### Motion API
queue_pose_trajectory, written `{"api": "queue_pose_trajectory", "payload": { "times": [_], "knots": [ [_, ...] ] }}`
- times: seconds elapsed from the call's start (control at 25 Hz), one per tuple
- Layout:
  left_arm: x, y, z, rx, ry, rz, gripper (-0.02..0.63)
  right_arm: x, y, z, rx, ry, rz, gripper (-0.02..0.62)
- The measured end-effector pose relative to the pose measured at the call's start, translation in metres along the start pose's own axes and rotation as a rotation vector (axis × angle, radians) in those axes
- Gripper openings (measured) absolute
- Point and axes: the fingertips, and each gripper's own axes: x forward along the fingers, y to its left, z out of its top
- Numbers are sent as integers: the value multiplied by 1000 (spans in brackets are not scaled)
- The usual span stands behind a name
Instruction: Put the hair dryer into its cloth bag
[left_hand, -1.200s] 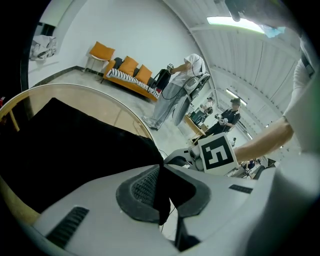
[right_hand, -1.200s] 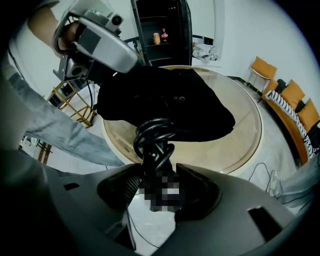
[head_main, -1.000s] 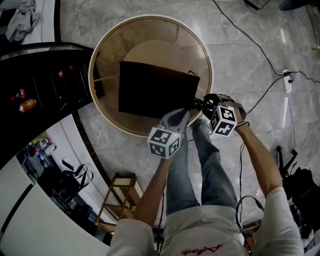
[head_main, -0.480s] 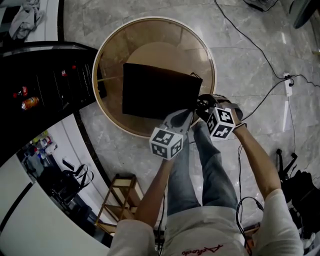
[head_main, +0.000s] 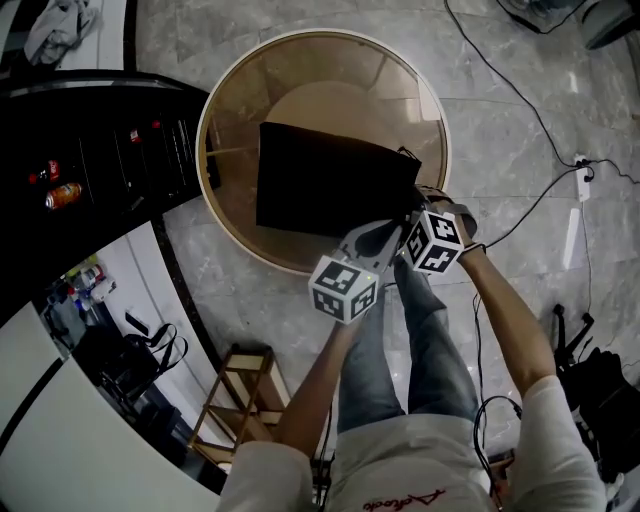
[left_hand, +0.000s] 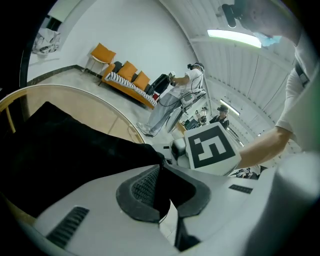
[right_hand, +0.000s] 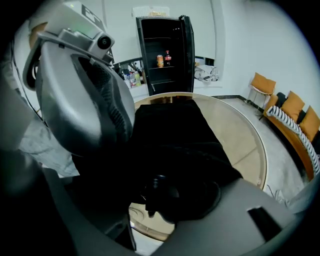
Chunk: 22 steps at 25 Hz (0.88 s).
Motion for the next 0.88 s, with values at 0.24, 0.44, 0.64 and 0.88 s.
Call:
{"api": "queue_pose_trajectory", "payload": {
  "times": [0.24,0.44,0.64,0.88],
  "knots": [
    [-10,7,8,-16,-34,-29,44,22,2,9,-1,-26,28,230],
    [-15,16,8,-29,-36,-32,44,37,4,6,3,-7,46,232],
    [-15,19,8,-34,-39,-36,44,42,3,8,4,-20,55,233],
    [-16,16,6,-16,-27,-33,44,39,3,9,16,-38,24,247]
  ]
}}
